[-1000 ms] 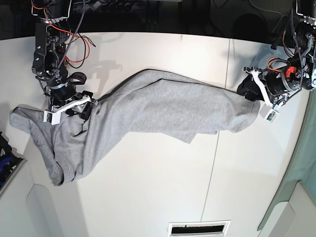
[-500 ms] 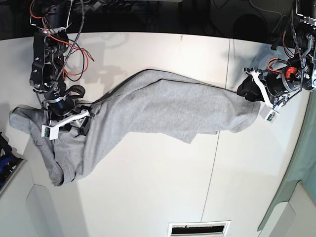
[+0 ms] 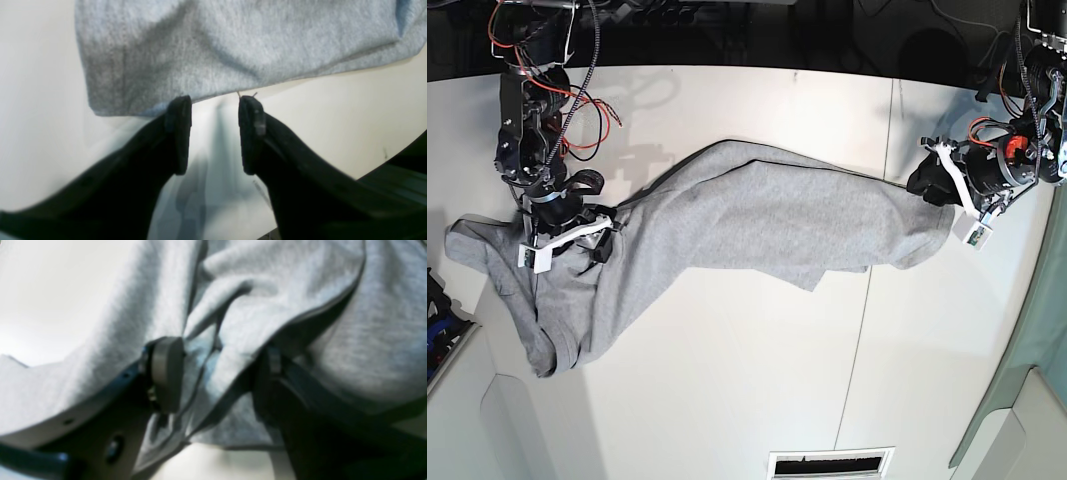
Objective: Layout the t-shirt on the table in an organized manner, then fold the t-shirt properly
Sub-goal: 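Pull the shirt edge with the right gripper to spread the body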
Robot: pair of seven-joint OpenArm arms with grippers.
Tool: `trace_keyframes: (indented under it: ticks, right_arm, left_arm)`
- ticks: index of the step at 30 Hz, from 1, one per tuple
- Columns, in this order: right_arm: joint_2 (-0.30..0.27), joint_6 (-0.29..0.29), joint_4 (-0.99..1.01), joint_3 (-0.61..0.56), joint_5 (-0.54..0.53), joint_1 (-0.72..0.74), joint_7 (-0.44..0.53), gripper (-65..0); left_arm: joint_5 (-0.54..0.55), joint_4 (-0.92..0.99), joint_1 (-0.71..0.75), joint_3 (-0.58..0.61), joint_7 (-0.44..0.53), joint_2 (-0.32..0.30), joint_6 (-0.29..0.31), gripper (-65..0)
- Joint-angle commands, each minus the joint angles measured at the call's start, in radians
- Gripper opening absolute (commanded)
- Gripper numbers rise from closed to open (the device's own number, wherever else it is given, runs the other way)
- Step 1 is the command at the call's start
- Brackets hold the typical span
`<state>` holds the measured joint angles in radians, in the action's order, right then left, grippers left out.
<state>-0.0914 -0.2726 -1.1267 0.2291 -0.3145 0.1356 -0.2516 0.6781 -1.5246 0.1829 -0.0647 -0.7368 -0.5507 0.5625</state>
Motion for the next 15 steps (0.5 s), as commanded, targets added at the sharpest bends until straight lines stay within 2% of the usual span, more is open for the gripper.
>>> trace_keyframes:
  ticks: [1, 5, 8, 13, 15]
  right_arm:
    - [-0.005, -0.014, -0.013, 0.003, -0.008, 0.019, 0.036, -33.3]
    - [-0.005, -0.013, -0.013, 0.003, -0.008, 0.029, 0.062, -33.5]
    - [-0.005, -0.012, -0.008, 0.003, -0.007, 0.04, 0.062, -36.9]
    - [-0.005, -0.012, -0.008, 0.003, 0.0, 0.039, 0.063, -52.9]
    - [-0.005, -0.012, -0.008, 0.003, 0.036, 0.039, 0.077, -65.0]
  left_arm:
    - [0.014, -0.013, -0.011, -0.008, 0.014, -0.017, 0.011, -39.7]
    - [0.014, -0.013, -0.011, -0.008, 0.013, -0.017, 0.011, -39.7]
    - [0.014, -0.013, -0.011, -0.008, 0.013, -0.017, 0.01, -39.7]
    - [0.014, -0.013, -0.011, -0.008, 0.014, -0.017, 0.011, -39.7]
    - [0.014, -0.013, -0.011, -0.008, 0.014, -0.017, 0.011, -39.7]
